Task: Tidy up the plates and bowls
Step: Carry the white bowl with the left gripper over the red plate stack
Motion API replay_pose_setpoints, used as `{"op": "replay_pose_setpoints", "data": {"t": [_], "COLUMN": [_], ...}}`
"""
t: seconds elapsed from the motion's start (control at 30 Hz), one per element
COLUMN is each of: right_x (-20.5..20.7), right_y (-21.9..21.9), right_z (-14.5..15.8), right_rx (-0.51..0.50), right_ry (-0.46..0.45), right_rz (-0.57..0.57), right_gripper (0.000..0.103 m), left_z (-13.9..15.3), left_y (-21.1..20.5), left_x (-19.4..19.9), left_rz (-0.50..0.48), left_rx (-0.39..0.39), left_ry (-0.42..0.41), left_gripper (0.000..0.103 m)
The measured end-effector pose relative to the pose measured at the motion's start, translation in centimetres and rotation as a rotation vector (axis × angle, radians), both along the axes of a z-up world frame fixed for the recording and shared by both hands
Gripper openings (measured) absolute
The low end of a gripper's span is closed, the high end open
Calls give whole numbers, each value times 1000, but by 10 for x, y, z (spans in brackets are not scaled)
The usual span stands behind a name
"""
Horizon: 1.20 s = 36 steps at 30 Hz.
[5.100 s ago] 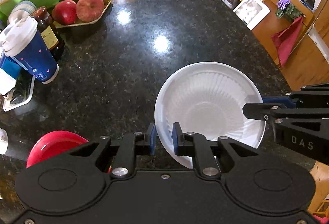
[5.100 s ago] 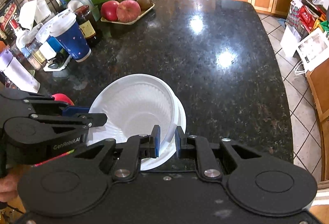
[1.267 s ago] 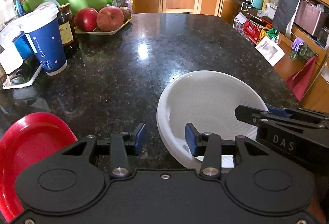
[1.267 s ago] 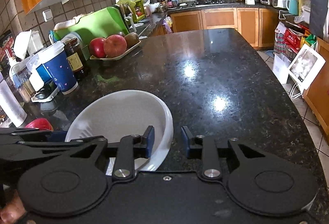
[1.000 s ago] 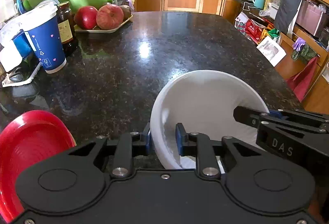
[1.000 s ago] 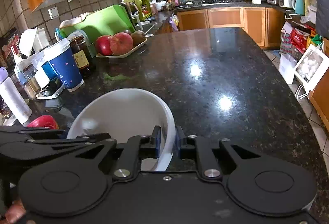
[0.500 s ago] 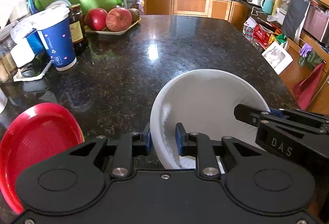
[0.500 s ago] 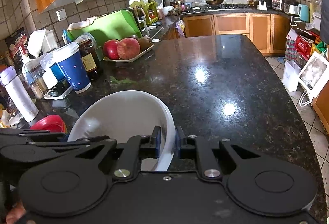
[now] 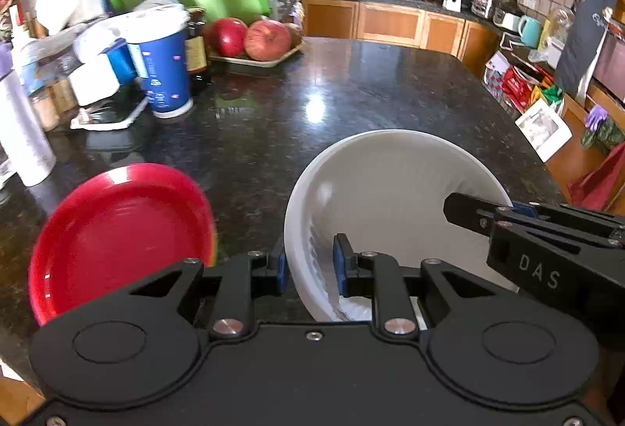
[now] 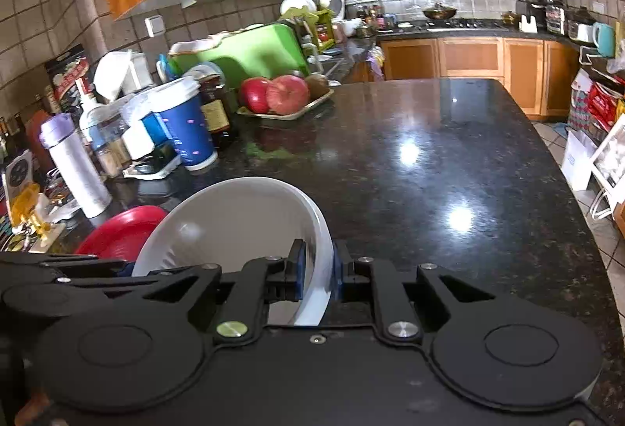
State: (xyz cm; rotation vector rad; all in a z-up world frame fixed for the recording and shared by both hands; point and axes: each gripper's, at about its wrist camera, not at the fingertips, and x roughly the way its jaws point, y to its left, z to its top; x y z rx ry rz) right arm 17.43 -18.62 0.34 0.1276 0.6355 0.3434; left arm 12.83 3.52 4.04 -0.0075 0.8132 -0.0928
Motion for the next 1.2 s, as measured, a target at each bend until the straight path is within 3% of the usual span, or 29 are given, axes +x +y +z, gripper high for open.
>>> {"op": "replay_pose_setpoints", "data": {"t": [0.5, 0.77, 1.2], "right_x": [-19, -14, -7], "right_y": [112, 157, 184], "right_z": [33, 25, 9], "right_rx": [7, -13, -42], "right_ry": [-68, -11, 89], "right_rz": [116, 114, 35], "right_gripper": [16, 17, 17], "left_z": [30, 20, 1], "left_y": [105, 144, 176], "left_x": [-23, -13, 5], "left_rz": [72, 57, -20], "left_rx": [53, 49, -5], "left_ry": [-70, -14, 84], "left_gripper": [30, 30, 29]}}
